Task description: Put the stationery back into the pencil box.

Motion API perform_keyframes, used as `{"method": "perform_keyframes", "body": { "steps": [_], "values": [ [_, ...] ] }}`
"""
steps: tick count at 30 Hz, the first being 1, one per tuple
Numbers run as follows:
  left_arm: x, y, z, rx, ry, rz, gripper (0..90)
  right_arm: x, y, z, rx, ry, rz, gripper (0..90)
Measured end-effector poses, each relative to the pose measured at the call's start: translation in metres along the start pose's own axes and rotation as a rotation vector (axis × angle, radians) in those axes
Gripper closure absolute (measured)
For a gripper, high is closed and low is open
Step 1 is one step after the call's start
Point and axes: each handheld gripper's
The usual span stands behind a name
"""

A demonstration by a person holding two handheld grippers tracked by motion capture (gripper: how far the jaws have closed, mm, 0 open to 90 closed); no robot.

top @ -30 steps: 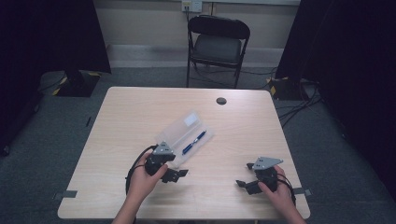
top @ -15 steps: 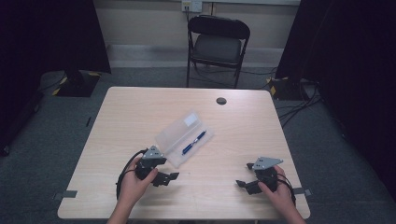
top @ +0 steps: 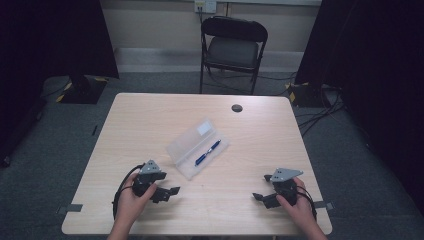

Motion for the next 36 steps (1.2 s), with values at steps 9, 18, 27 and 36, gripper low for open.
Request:
{"method": "perform_keyframes", "body": {
  "steps": [9,18,27,36],
  "values": [
    [-0.01,0.005,-0.011,0.015,0.013,0.014,18.6,0.0,0.0,0.0,0.0,0.0,0.0,14.8],
    [-0.026,0.009,-0.028,0.051,0.005,0.006,18.1,0.0,0.0,0.0,0.0,0.0,0.0,14.8],
    [-0.029,0.009,-0.027,0.091,-0.088,-0.014,16.6,0.0,0.0,0.0,0.0,0.0,0.0,14.8],
    [-0.029,0.007,-0.024,0.113,-0.144,-0.037,15.1,0.0,0.0,0.0,0.0,0.0,0.0,14.8]
  ]
}}
Point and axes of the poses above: each handheld gripper's, and its own axes: y roughly backward along the jaws, x roughly out of its top, z roughly to its right, and after that the axes turned 6 degrees about -z, right-handed
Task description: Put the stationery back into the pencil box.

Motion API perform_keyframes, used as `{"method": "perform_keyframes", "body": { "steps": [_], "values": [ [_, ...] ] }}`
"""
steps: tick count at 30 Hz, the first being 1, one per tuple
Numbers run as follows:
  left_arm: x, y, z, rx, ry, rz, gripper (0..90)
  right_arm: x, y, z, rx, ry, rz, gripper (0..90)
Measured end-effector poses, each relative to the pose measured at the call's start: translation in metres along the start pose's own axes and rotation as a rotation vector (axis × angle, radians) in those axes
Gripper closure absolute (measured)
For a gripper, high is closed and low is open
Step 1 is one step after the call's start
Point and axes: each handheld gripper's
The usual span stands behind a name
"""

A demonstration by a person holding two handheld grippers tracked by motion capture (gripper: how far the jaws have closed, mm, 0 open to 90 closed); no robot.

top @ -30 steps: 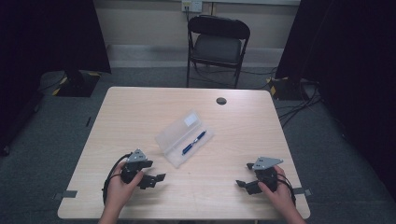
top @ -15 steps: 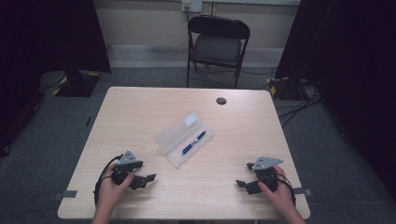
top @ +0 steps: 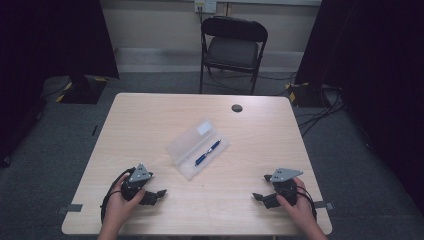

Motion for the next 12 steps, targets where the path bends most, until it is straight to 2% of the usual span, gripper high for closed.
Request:
{"method": "perform_keyframes", "body": {
  "steps": [12],
  "values": [
    [-0.0003,0.0,0.0015,0.015,0.009,0.0,14.6,0.0,0.0,0.0001,0.0,0.0,0.0,14.8]
  ]
}}
Point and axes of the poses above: each handheld gripper's, and its own axes: y roughly backward along the jaws, x roughly out of its top, z roughly to its right, and after that the axes turned 6 degrees about -z, right-handed
